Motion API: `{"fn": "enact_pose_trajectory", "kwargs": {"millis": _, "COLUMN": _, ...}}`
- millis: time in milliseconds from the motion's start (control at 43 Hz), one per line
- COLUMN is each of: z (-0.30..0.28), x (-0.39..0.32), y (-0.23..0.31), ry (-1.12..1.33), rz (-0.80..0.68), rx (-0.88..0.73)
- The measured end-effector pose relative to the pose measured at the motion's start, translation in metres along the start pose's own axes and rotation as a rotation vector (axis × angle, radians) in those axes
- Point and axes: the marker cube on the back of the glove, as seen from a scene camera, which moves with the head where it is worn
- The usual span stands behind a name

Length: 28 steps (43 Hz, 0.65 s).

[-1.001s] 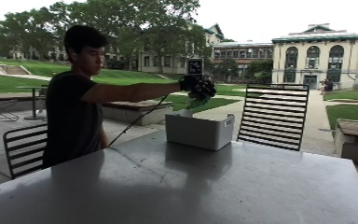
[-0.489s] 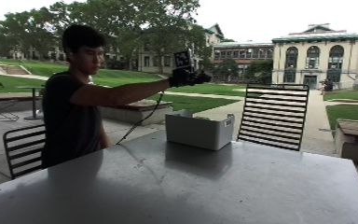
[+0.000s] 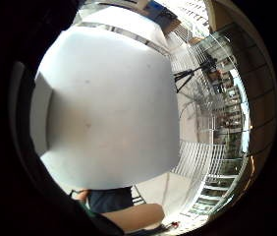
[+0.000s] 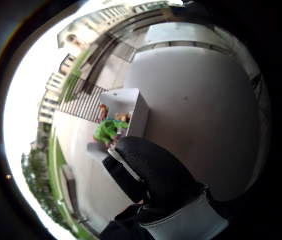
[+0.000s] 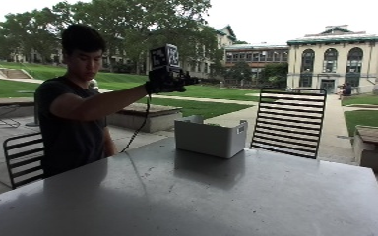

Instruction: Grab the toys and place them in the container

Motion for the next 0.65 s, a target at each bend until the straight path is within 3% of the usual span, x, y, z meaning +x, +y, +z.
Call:
{"fn": "enact_pose_trajectory", "kwargs": {"millis": 372, "z": 0.034, "x": 0.096, "y": 0.053, "ry": 0.029, "rz": 0.053, "rx": 0.006}}
{"fn": "enact_pose_trajectory", "kwargs": {"millis": 652, "z": 0.054, "x": 0.136, "y": 0.058, "ry": 0.014, "rz": 0.077, "rx": 0.012}}
